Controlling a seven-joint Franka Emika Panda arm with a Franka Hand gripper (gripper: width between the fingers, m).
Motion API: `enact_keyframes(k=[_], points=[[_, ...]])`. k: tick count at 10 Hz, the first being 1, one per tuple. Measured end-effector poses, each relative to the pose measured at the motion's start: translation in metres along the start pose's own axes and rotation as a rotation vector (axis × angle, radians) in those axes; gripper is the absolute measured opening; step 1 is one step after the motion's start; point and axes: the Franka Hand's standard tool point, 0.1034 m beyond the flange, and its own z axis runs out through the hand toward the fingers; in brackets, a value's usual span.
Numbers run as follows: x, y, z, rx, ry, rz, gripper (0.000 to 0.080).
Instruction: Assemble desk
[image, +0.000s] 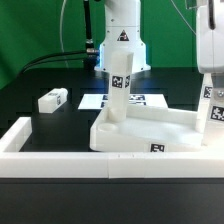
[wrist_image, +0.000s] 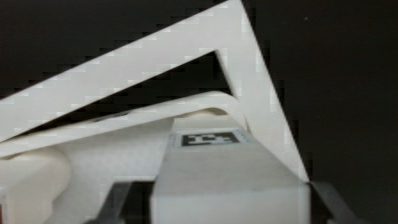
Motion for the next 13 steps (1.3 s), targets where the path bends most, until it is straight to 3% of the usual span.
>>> enact_keyframes(k=[1,2,3,4,5,10,13], points=[[0.0,0.0,0.0,-0.001,0.0,-0.012,0.0356],[0.0,0.001,0.0,-0.004,0.002,-0.05,0.0356],[-0.002,0.001,-0.003,-0.034,0.006,-0.183,0.0539],[-0.004,-0.002,-0.008,-0.05,0.008,-0.252,0.0539],[-0.001,-0.007,-0.013,-0.038,0.004,-0.414,0.063],[0.006,-0.01,-0.015,-0.041,-0.003,-0.842,0.0649],[0.006,-0.018,-0.027,-0.088,0.008,-1.276,0.0649]])
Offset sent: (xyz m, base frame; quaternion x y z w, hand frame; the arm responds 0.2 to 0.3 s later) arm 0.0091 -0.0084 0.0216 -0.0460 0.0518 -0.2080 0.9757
